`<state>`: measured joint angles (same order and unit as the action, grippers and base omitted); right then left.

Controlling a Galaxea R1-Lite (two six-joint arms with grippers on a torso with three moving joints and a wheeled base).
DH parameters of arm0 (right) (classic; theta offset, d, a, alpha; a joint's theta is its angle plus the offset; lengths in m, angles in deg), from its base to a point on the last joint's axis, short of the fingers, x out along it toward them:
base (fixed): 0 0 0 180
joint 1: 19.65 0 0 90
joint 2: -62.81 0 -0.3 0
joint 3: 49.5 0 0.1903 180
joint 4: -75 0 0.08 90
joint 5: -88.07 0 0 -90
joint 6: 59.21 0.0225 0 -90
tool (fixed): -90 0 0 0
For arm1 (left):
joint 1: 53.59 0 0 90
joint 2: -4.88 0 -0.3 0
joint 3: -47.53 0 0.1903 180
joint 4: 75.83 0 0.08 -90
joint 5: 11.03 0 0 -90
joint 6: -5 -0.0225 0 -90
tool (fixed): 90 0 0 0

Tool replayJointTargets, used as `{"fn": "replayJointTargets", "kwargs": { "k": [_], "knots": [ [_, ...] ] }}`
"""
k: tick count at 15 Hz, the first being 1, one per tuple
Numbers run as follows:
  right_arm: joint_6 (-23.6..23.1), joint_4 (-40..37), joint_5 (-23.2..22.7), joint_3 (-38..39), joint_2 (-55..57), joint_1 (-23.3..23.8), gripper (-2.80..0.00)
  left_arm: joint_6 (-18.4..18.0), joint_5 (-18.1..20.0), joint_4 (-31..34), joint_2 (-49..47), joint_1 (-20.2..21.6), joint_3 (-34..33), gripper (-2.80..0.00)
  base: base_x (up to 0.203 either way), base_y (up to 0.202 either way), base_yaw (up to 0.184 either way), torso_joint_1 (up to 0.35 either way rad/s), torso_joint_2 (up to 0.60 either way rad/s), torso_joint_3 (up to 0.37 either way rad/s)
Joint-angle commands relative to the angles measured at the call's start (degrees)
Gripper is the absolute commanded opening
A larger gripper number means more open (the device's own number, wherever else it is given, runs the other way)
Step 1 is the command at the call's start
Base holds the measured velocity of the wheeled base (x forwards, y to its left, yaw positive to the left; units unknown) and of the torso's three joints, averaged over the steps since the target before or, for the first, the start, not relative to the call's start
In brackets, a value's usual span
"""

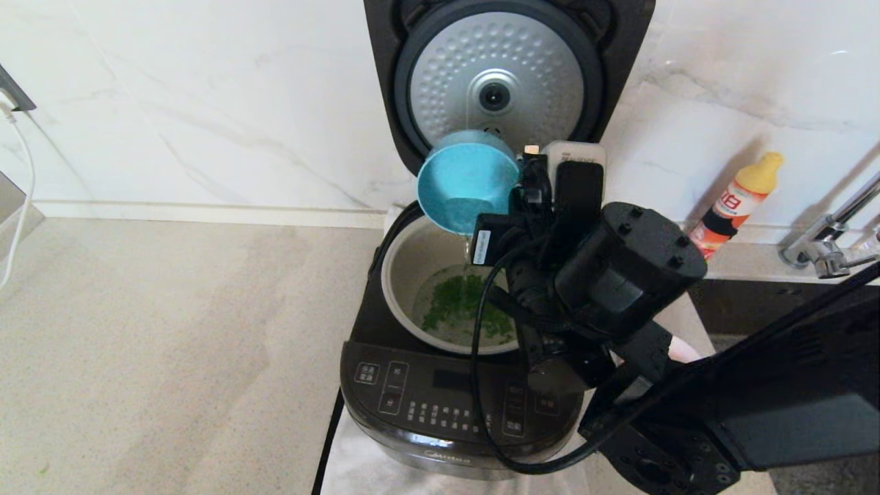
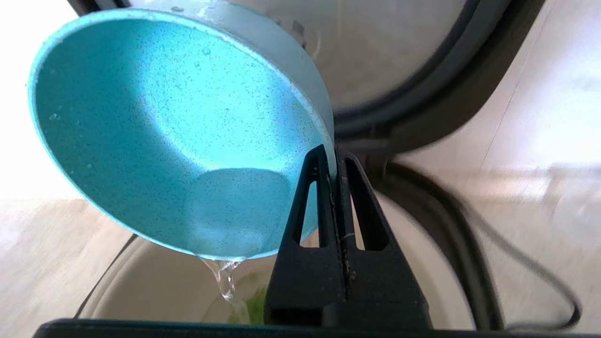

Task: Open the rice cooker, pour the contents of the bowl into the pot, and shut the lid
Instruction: Pour the water from the bowl into the rice cooker

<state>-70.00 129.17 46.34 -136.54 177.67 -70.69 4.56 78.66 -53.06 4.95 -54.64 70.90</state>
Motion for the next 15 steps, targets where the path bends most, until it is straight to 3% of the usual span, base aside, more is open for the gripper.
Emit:
{"fn": "replayJointTargets", "kwargs": {
  "k": [1,10,15],
  "knots": [
    [-4.97,9.32,0.08,1.02,3.45,-0.02,-2.80,0.00,-0.05,-0.02,0.01,-0.01,-0.53,-2.80,0.000,0.000,0.000,0.000,0.00,0.000],
    [-6.00,9.27,0.56,2.13,1.52,-1.27,-2.80,0.00,-0.05,-0.02,0.01,-0.01,-0.53,-2.80,0.000,0.000,0.000,0.000,0.00,0.000],
    [-4.01,-5.07,2.88,2.06,-5.91,-1.83,-2.80,0.00,-0.05,-0.02,0.01,-0.01,-0.53,-2.80,0.000,0.000,0.000,0.000,0.00,0.000]
  ]
}}
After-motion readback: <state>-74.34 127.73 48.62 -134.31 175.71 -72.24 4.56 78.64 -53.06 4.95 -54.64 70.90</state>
